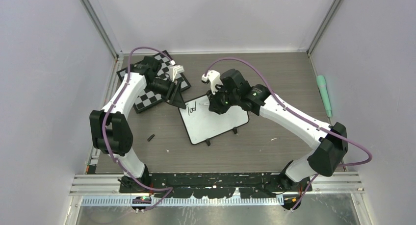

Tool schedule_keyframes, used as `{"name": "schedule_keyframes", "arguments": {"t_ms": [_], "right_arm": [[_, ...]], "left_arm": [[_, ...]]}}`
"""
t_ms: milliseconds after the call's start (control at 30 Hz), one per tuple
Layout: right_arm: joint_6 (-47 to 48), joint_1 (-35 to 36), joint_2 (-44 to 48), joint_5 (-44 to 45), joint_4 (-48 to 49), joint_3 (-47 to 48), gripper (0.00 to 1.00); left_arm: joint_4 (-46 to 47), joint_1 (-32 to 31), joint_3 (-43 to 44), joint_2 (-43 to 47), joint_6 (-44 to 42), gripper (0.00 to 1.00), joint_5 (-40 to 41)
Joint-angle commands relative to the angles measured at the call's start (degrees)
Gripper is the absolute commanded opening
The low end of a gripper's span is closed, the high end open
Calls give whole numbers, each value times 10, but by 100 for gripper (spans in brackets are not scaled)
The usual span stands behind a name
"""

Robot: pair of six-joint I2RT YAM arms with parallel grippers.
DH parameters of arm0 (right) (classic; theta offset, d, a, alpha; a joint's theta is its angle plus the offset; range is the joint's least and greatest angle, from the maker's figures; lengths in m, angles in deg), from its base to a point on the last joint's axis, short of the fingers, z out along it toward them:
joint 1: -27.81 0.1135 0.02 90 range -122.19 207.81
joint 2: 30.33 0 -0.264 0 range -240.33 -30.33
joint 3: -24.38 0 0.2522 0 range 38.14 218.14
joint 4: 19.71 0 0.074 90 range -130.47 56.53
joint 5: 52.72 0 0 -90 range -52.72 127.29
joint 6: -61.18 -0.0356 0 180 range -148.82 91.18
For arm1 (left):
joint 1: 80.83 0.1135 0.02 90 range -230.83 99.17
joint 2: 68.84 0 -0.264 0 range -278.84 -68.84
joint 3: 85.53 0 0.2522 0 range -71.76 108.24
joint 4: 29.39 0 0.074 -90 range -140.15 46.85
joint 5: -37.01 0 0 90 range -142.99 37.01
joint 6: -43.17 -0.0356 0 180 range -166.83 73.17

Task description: Write a sentence on the whiteboard

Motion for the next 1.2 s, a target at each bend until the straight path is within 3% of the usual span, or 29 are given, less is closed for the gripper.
{"name": "schedule_keyframes", "arguments": {"t_ms": [0,333,1167], "right_arm": [[-15,3,-1,-8,35,6,0],[-20,12,-9,5,36,-5,0],[-23,14,-29,28,38,5,0]], "left_arm": [[20,-2,-3,18,11,43,-10],[29,-3,-13,20,19,24,-12],[32,-3,-21,25,20,5,-13]]}}
